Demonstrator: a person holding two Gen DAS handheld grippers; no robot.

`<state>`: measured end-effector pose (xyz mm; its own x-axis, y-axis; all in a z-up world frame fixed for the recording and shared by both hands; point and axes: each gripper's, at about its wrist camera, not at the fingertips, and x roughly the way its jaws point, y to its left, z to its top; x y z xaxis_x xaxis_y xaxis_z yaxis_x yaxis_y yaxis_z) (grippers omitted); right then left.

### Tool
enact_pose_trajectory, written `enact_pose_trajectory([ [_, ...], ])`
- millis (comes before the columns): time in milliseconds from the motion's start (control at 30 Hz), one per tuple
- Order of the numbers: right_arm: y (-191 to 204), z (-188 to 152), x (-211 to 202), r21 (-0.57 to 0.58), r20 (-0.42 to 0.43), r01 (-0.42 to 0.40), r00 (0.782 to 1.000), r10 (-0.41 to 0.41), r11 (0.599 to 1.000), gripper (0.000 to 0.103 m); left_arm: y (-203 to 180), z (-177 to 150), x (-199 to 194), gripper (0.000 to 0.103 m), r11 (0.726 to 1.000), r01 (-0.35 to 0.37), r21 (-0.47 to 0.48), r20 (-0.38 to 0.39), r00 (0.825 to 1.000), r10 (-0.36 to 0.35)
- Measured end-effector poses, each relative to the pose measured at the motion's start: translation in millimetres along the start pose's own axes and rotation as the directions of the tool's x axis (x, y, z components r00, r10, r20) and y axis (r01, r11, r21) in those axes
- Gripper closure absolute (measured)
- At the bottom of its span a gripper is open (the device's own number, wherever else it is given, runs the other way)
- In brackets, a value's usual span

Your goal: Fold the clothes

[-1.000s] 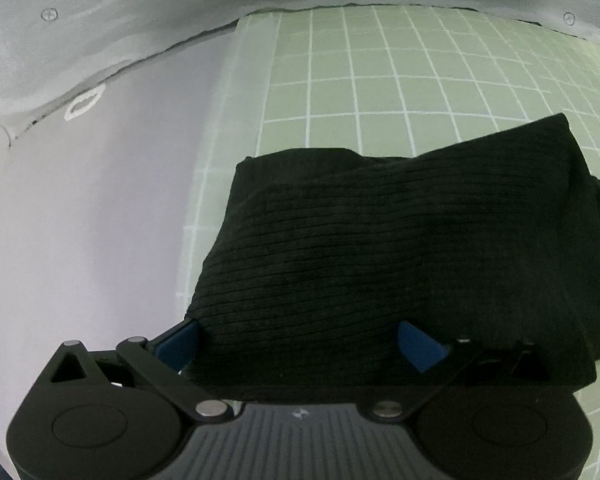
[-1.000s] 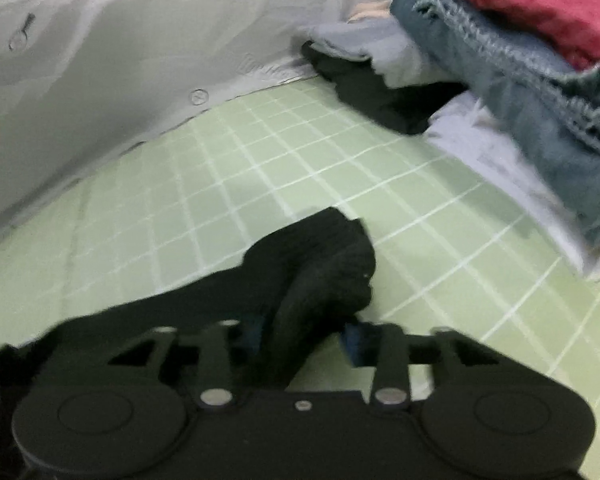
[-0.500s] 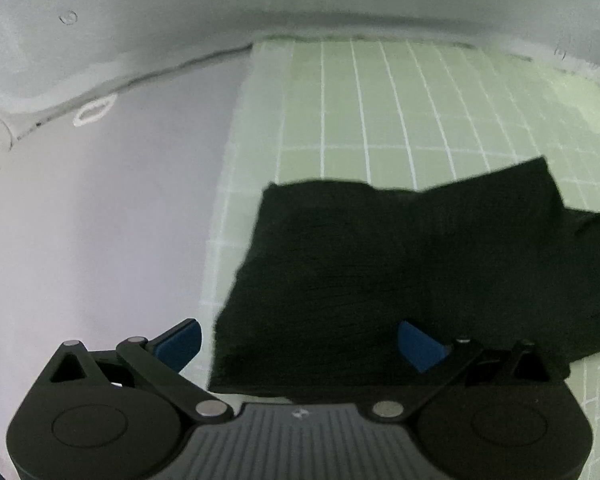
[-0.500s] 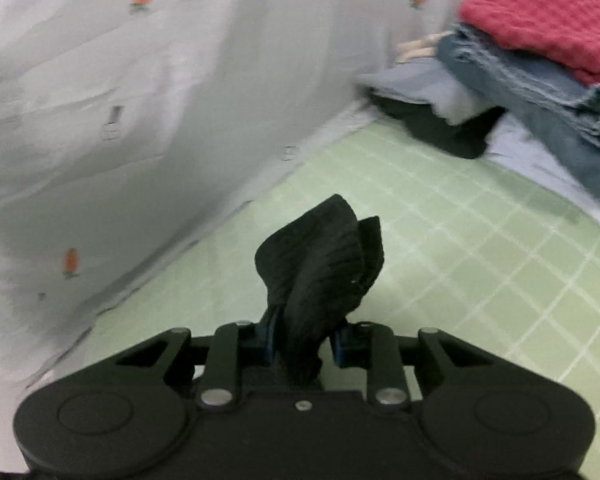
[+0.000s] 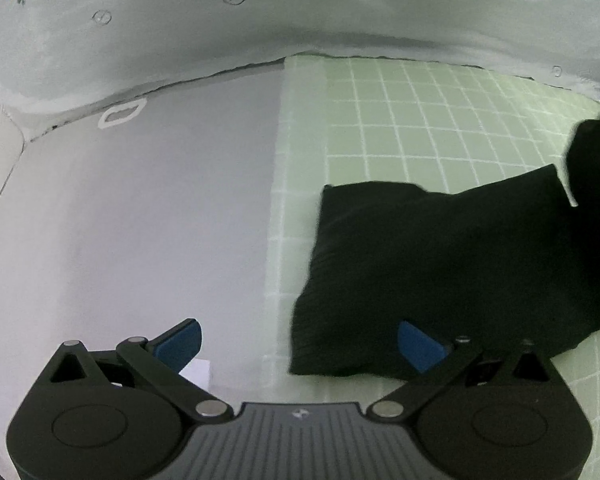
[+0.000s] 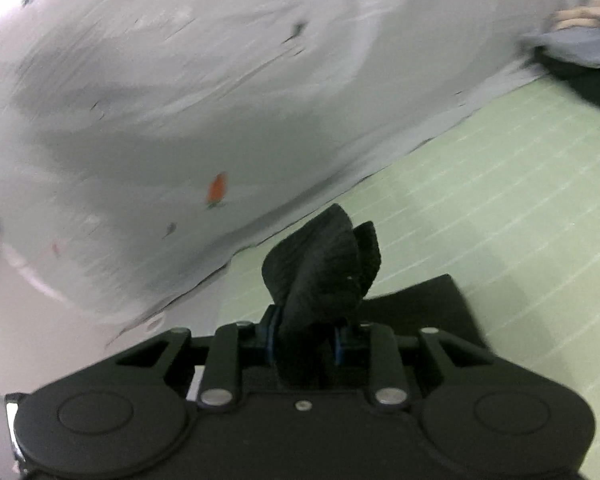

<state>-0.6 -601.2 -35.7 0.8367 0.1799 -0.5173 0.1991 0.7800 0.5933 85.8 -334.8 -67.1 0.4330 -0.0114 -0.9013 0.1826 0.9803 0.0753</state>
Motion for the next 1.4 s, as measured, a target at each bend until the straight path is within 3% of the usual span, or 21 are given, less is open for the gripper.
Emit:
enact_pose_trajectory([
  [200, 33.3, -31.8, 60.5, -0.042, -0.161, -0.037, 0.987, 0.03, 0.998, 0.077, 23.0, -10.0, 9.3, 0.0, 1.0, 0.011, -0.026, -0.028, 1.0, -0.012],
  [267, 35.3, -47.7, 80.5, -0.059, -0.226, -0.01, 0.974, -0.003, 0.998, 0.077, 28.0, -13.0, 11.4, 0.0, 0.999, 0.011, -0.03, -0.039, 0.999, -0.013],
  [333, 40.1, -57.6, 85.7, -0.071, -0.25, 0.001, 0.968, -0.019, 0.997, 0.073, 32.5, -15.2, 12.2, 0.0, 0.999, 0.014, -0.034, -0.045, 0.999, -0.015],
  [367, 42.8, -61.3, 85.5, -0.075, -0.254, 0.003, 0.967, -0.022, 0.997, 0.066, 34.0, -15.4, 12.3, 0.0, 0.999, 0.017, -0.036, -0.044, 0.999, -0.018],
  [400, 45.7, -62.3, 82.5, -0.08, -0.253, 0.003, 0.967, -0.023, 0.997, 0.05, 35.6, -15.4, 12.2, 0.0, 0.999, 0.02, -0.036, -0.043, 0.999, -0.022],
  [567, 41.7, -42.1, 43.0, -0.072, -0.151, 0.051, 0.987, -0.062, 0.996, 0.017, 39.3, -11.1, 11.6, 0.0, 0.998, 0.04, -0.049, -0.031, 0.999, -0.041],
  [633, 33.4, -36.6, 25.0, -0.055, -0.102, 0.097, 0.989, -0.103, 0.994, 0.014, 38.4, -8.0, 9.6, 0.0, 0.997, 0.052, -0.057, -0.02, 0.998, -0.053],
  [733, 18.2, -37.2, 3.8, -0.054, -0.052, 0.212, 0.975, -0.215, 0.976, 0.006, 36.4, -1.2, 3.8, 0.0, 0.99, 0.113, -0.083, 0.015, 0.994, -0.112],
  [867, -4.2, -43.0, -8.9, -0.023, -0.053, 0.31, 0.949, -0.31, 0.951, 0.005, 30.7, 7.4, -2.0, 0.0, 0.959, 0.252, -0.132, 0.054, 0.968, -0.247],
  [1000, -25.3, -48.3, -20.1, 0.008, -0.057, 0.396, 0.917, -0.395, 0.918, 0.004, 10.2, 14.0, -2.4, 0.002, 0.946, 0.313, -0.09, 0.073, 0.949, -0.307],
  [1067, -27.5, -46.0, -13.4, 0.021, -0.06, 0.411, 0.91, -0.41, 0.911, 0.004, -2.9, 17.3, 1.1, 0.008, 0.949, 0.309, -0.056, 0.066, 0.95, -0.305],
  [1167, -30.1, -45.9, -9.2, 0.017, -0.069, 0.424, 0.904, -0.422, 0.905, 0.004, -17.5, 19.9, 8.3, 0.031, 0.954, 0.3, -0.009, 0.048, 0.953, -0.299],
  [1233, -32.5, -47.0, -10.4, 0.01, -0.075, 0.426, 0.902, -0.424, 0.905, 0.004, -26.3, 19.8, 14.1, 0.074, 0.959, 0.282, 0.021, 0.03, 0.959, -0.282],
  [1267, -33.3, -46.7, -9.0, 0.008, -0.076, 0.429, 0.901, -0.427, 0.903, 0.004, -28.5, 19.9, 17.1, 0.083, 0.96, 0.279, 0.029, 0.017, 0.96, -0.28],
  [1300, -35.1, -45.9, -7.0, 0.007, -0.077, 0.432, 0.9, -0.43, 0.902, 0.004, -27.6, 19.1, 17.9, 0.09, 0.957, 0.288, 0.018, 0.016, 0.957, -0.288],
  [1400, -38.0, -42.9, -7.1, -0.001, -0.077, 0.442, 0.894, -0.441, 0.897, 0.004, -20.8, 17.4, 8.2, 0.092, 0.952, 0.305, -0.003, 0.051, 0.951, -0.305],
])
